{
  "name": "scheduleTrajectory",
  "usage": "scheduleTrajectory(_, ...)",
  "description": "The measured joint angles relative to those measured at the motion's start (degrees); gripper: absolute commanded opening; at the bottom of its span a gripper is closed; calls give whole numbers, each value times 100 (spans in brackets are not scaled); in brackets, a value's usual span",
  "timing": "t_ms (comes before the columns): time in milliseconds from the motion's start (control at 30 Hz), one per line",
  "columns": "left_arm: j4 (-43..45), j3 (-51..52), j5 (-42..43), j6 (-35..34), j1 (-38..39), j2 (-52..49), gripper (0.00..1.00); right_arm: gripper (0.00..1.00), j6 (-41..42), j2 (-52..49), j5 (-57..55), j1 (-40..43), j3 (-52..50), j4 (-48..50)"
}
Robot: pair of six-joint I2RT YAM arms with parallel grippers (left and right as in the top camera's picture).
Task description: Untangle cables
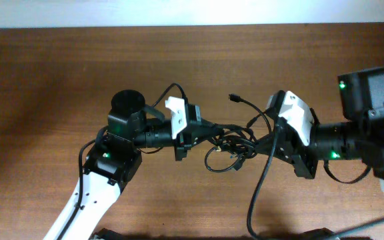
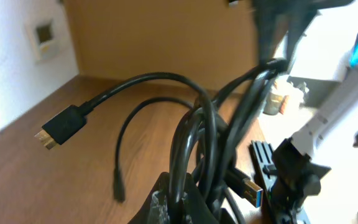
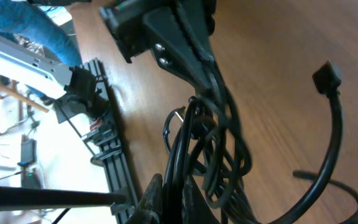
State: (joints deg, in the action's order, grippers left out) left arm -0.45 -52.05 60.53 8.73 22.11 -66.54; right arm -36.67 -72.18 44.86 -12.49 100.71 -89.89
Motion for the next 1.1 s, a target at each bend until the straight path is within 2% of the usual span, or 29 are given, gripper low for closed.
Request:
scheduleTrajectory(67,-7,0,-184,-525,0,0,0,4,31,249,0,2,0,216)
scheduleTrajectory(167,-22,0,-254,-833,0,0,0,4,302,492,-107,0,0,643)
scheduleTrajectory(300,-61,0,-358,-1200,0,0,0,4,1429,817,-898,2,0,1488)
scheduleTrajectory(433,-59,-2,-356,-1401,0,0,0,4,2455,833,-1954,0,0,1692)
scheduleTrajectory(467,-11,0,-289,-1421,0,0,0,11,2605,807,-2146,0,0,1685)
scheduleTrajectory(500,70,0,-195,-1436,0,0,0,39,2715,765,-2295,0,0,1670)
scheduleTrajectory(533,208,0,-35,-1438,-2,0,0,56,2787,684,-2393,0,0,1650)
scheduleTrajectory(567,337,0,140,-1440,-2,0,0,70,2874,579,-2492,2,0,1622)
scheduleTrajectory(633,546,0,372,-1440,-2,0,0,88,2918,428,-2577,2,0,1598)
scheduleTrajectory(733,592,0,575,-1460,-2,0,0,94,2973,323,-2717,0,0,1580)
scheduleTrajectory(833,957,9,638,-1812,-42,0,0,94,3386,326,-3294,0,0,1550)
scheduleTrajectory(967,1598,11,702,-3014,-603,-2,0,95,3663,339,-3668,2,0,1534)
scheduleTrajectory(1100,1744,11,699,-4439,-1226,-2,0,96,3947,339,-3989,0,0,1543)
